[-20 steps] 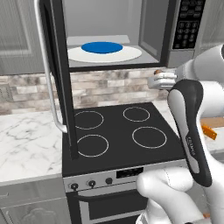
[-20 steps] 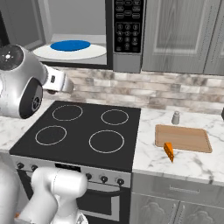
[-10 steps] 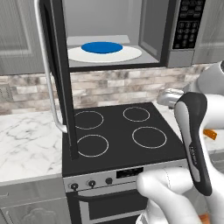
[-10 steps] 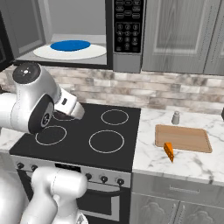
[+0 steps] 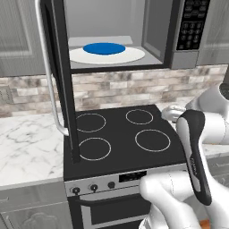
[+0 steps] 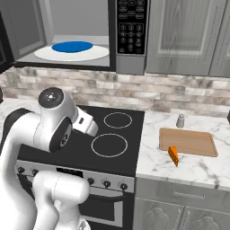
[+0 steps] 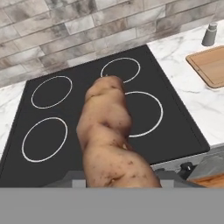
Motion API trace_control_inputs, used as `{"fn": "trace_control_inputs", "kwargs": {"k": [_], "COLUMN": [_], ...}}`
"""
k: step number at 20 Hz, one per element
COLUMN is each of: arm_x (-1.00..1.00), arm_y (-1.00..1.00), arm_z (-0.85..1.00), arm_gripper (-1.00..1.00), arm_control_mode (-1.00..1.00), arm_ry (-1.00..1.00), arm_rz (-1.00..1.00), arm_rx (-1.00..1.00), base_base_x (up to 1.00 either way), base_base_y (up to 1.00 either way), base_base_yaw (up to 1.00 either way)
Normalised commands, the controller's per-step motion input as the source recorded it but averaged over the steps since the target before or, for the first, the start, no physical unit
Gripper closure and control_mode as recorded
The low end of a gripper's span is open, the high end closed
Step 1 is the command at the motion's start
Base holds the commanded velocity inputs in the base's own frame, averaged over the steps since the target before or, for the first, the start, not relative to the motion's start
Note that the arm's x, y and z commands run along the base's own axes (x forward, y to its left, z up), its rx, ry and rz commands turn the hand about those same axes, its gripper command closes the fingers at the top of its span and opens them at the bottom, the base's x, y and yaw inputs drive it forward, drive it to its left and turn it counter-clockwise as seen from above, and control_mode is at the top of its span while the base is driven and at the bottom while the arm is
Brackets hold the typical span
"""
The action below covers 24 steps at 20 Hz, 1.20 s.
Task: Retrieve the reheated potato from the microwave, then place the potato, cheese, and condiment on the cutting board.
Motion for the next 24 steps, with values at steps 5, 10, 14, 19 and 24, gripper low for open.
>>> {"fn": "trace_control_inputs", "kwargs": {"k": [5,10,14,19,24], "arm_x": [0.34,0.08,0.0,0.0,0.0], "arm_y": [0.01,0.01,0.0,0.0,0.0], "arm_z": [-0.41,-0.06,0.0,0.0,0.0], "arm_gripper": [1.0,1.0,1.0,1.0,1.0], "arm_control_mode": [-1.0,-1.0,-1.0,-1.0,-1.0], "arm_ry": [-0.03,0.01,0.0,0.0,0.0], "arm_rz": [0.0,0.0,0.0,0.0,0.0], "arm_rx": [0.0,-0.02,0.0,0.0,0.0], "base_base_x": [0.0,0.0,0.0,0.0,0.0], "base_base_y": [0.0,0.0,0.0,0.0,0.0], "base_base_yaw": [0.0,0.0,0.0,0.0,0.0]}}
